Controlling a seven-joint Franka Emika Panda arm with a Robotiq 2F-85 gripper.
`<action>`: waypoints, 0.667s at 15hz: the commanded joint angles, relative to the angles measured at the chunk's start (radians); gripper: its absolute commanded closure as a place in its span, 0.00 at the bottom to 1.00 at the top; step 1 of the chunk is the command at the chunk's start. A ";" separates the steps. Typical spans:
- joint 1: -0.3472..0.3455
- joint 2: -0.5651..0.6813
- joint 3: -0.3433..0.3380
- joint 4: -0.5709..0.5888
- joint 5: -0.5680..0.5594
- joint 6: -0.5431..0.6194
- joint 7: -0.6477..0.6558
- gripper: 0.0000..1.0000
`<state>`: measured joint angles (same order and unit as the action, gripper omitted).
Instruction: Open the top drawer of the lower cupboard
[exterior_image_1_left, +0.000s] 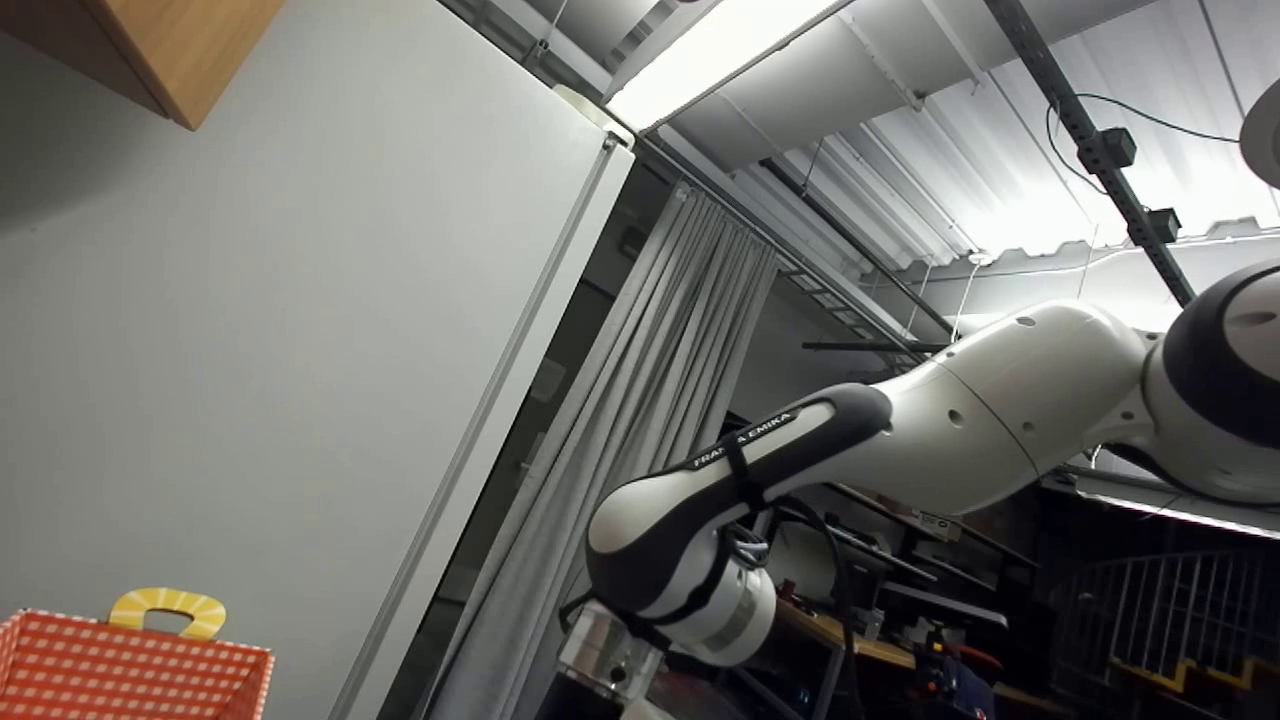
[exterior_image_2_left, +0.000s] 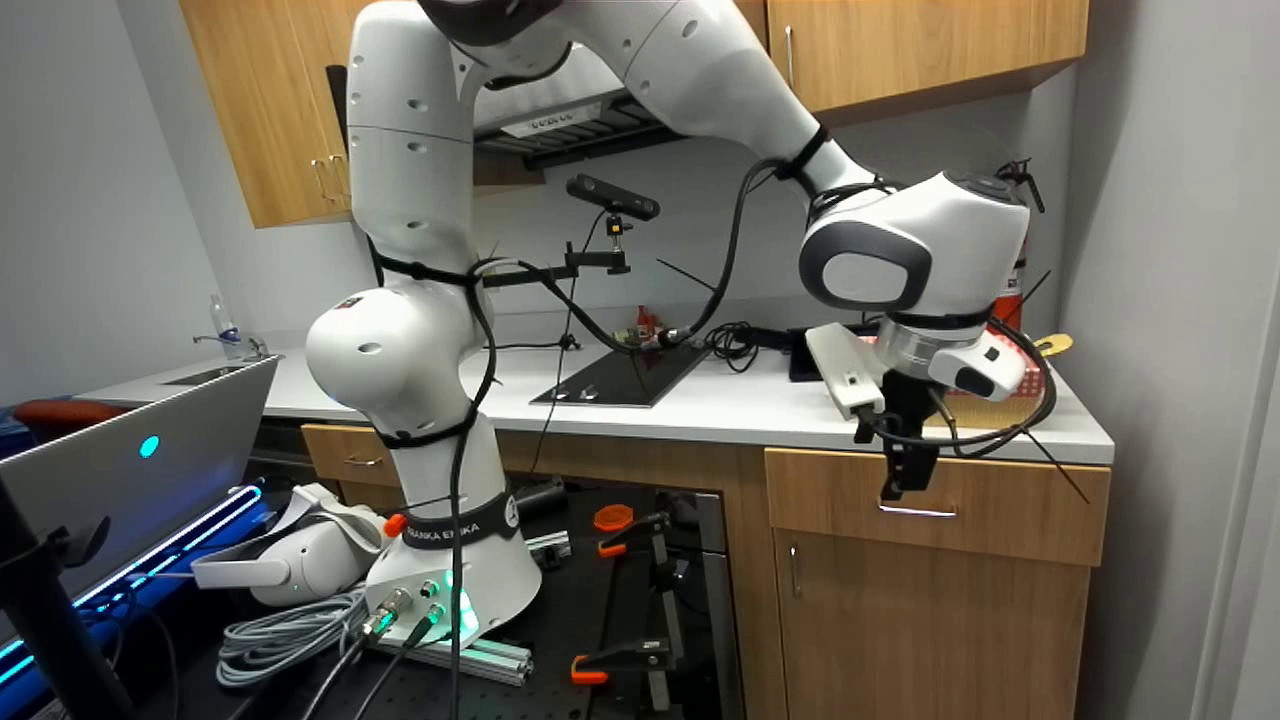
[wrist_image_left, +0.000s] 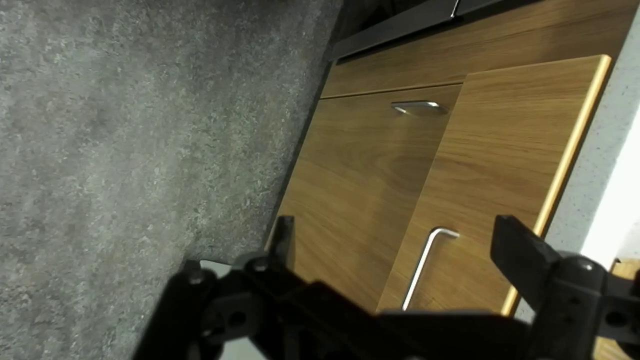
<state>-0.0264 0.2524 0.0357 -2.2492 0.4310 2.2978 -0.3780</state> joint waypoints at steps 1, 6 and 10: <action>-0.041 0.081 0.043 0.048 0.083 0.048 -0.095 0.00; -0.058 0.097 0.069 0.036 0.071 0.071 -0.101 0.00; -0.065 0.111 0.078 0.041 0.072 0.081 -0.110 0.00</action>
<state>-0.0741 0.3630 0.0971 -2.2096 0.5125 2.3783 -0.4956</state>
